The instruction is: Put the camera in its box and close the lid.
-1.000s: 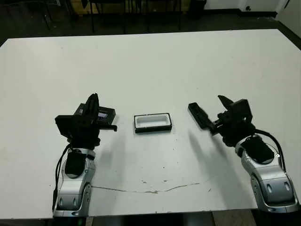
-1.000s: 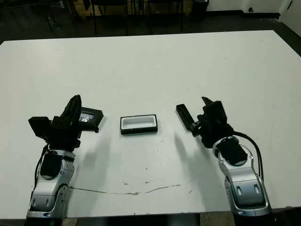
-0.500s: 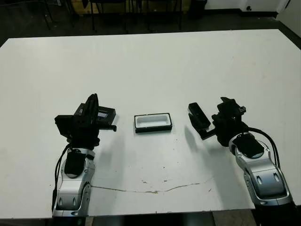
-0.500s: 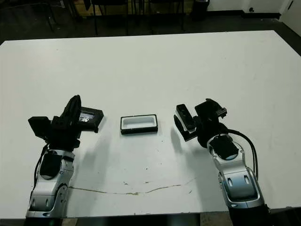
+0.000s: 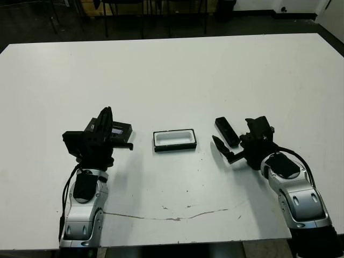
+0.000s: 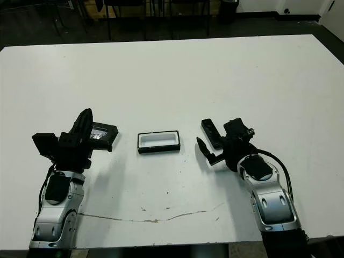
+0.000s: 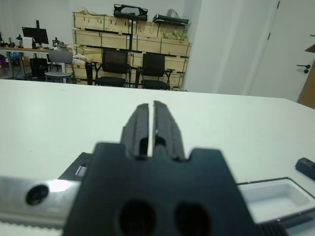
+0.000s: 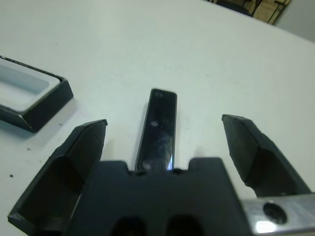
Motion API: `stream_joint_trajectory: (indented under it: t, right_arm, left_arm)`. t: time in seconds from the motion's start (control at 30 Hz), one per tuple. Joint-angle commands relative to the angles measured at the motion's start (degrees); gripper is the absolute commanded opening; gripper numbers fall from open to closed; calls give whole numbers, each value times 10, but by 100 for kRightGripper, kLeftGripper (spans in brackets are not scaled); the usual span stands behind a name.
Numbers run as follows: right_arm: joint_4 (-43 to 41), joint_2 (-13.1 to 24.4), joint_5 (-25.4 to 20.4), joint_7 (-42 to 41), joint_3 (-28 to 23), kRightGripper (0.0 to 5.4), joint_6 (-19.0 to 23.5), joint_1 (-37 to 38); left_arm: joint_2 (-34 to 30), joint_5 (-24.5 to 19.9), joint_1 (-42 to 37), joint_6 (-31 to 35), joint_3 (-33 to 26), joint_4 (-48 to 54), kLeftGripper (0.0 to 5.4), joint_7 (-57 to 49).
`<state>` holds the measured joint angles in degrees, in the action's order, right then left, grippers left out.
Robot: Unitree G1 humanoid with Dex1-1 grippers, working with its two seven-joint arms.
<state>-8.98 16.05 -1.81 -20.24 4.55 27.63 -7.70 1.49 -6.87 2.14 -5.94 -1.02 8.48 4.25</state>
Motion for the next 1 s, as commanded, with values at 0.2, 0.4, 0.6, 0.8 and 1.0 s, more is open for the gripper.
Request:
stream_joint_trajectory:
  t: [0.2, 0.4, 0.6, 0.8, 1.0]
  right_arm:
    - [33, -12, 4, 16, 0, 507, -34, 15]
    - [32, -25, 5, 40, -3, 401, -36, 24]
    - [30, -33, -4, 44, -9, 293, -32, 27]
    - [34, -43, -45, 37, -28, 180, 10, 19]
    - [19, -31, -60, 23, -29, 80, 66, 6]
  left_arm:
    - [-8, 5, 9, 10, -1, 2, 0, 2]
    - [-9, 6, 9, 5, 0, -2, 0, 3]
    - [-6, 9, 12, 8, 1, 0, 0, -2]
    - [-7, 6, 12, 3, 0, -3, 0, 2]
    - [-6, 5, 12, 4, -1, -1, 0, 1]
